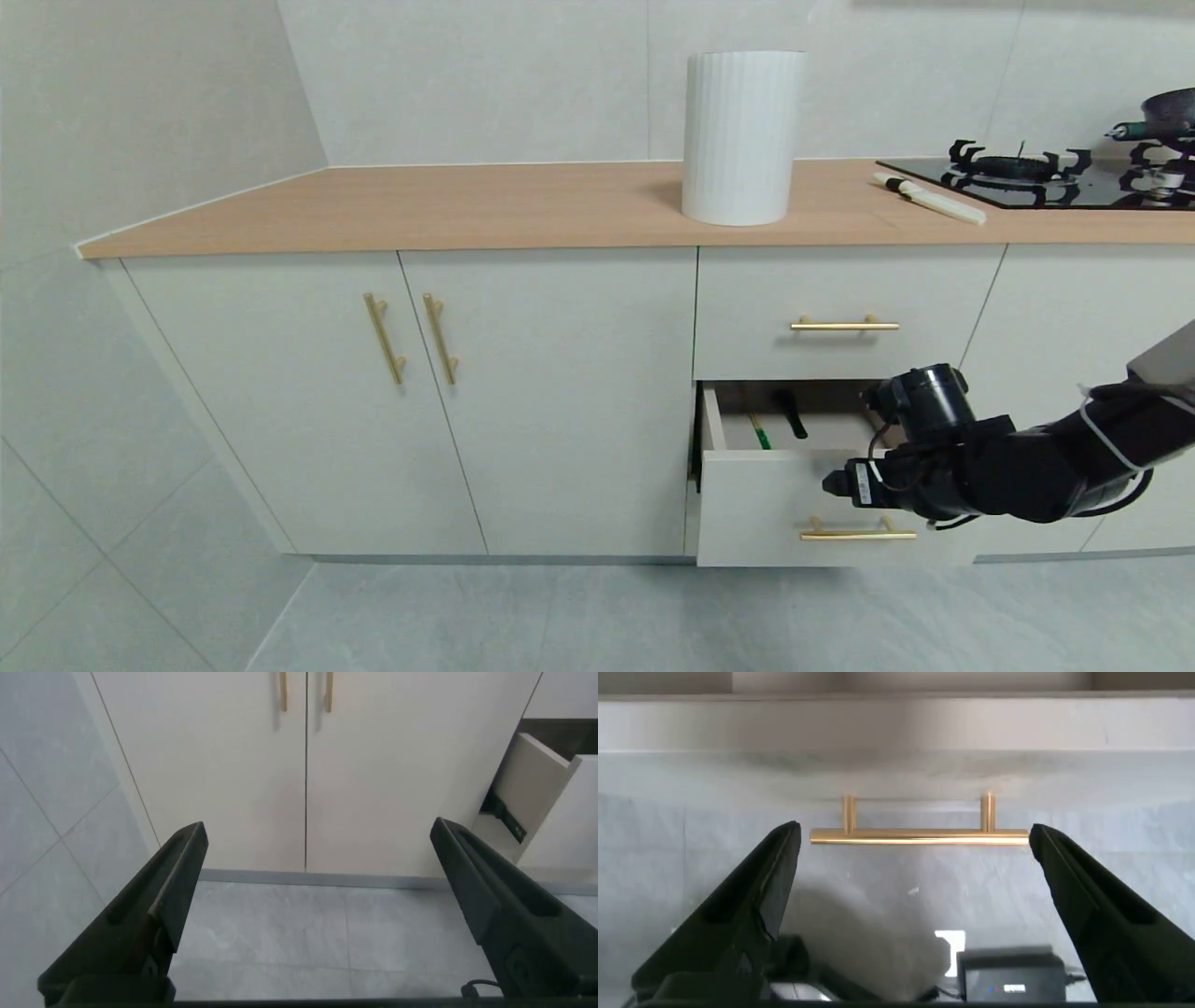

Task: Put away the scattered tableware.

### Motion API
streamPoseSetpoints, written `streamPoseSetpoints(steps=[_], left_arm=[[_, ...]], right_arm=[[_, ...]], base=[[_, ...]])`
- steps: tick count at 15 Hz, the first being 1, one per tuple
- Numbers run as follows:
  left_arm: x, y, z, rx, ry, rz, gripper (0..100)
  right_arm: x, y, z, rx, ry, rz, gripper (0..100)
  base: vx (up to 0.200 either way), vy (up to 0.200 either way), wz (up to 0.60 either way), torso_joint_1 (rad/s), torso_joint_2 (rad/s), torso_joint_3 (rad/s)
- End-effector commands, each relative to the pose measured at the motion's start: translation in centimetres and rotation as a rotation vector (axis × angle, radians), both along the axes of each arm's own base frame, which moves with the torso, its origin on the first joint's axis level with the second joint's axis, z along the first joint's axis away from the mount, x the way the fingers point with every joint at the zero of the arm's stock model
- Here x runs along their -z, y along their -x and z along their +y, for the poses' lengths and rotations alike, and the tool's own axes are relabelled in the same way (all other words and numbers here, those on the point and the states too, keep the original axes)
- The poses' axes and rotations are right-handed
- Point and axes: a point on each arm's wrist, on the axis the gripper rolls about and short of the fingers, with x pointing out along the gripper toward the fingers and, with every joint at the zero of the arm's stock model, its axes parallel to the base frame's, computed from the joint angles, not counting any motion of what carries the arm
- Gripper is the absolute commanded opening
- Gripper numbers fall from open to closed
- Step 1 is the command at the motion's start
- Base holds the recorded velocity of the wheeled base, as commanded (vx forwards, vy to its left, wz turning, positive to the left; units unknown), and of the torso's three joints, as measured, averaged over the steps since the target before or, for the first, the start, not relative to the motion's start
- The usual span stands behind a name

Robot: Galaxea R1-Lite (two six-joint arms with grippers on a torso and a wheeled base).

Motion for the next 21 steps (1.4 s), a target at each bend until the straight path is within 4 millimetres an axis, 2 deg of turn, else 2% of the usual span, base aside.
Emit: streamPoseSetpoints(steps=[1,4,7,12,15,19,21], left_arm=[[0.0,0.0,0.0,0.0,0.0,0.0,100],[0.0,0.0,0.0,0.0,0.0,0.0,100],[0.0,0.0,0.0,-0.002,0.0,0.0,100],[0.0,0.0,0.0,0.0,0.0,0.0,100],[0.0,0.0,0.0,0.0,0.0,0.0,100],[0.0,0.0,0.0,0.0,0.0,0.0,100],[0.0,0.0,0.0,0.0,0.0,0.0,100]], right_arm=[[1.2,-1.8,-0.2,0.017,0.002,0.005,100],[1.3,-4.0,-0.5,0.017,0.008,-0.046,100],[1.3,-5.2,-0.7,0.022,0.01,-0.089,100],[2.6,-7.9,-1.4,0.037,0.01,-0.169,100],[2.9,-9.2,-1.7,0.051,0.005,-0.196,100],[3.1,-9.9,-1.7,0.055,-0.003,-0.243,100],[3.9,-10.8,-1.6,0.079,0.007,-0.282,100]], base=[[0.0,0.0,0.0,0.0,0.0,0.0],[0.0,0.0,0.0,0.0,0.0,0.0],[0.0,0.0,0.0,0.0,0.0,0.0],[0.0,0.0,0.0,0.0,0.0,0.0],[0.0,0.0,0.0,0.0,0.0,0.0],[0.0,0.0,0.0,0.0,0.0,0.0],[0.0,0.0,0.0,0.0,0.0,0.0]])
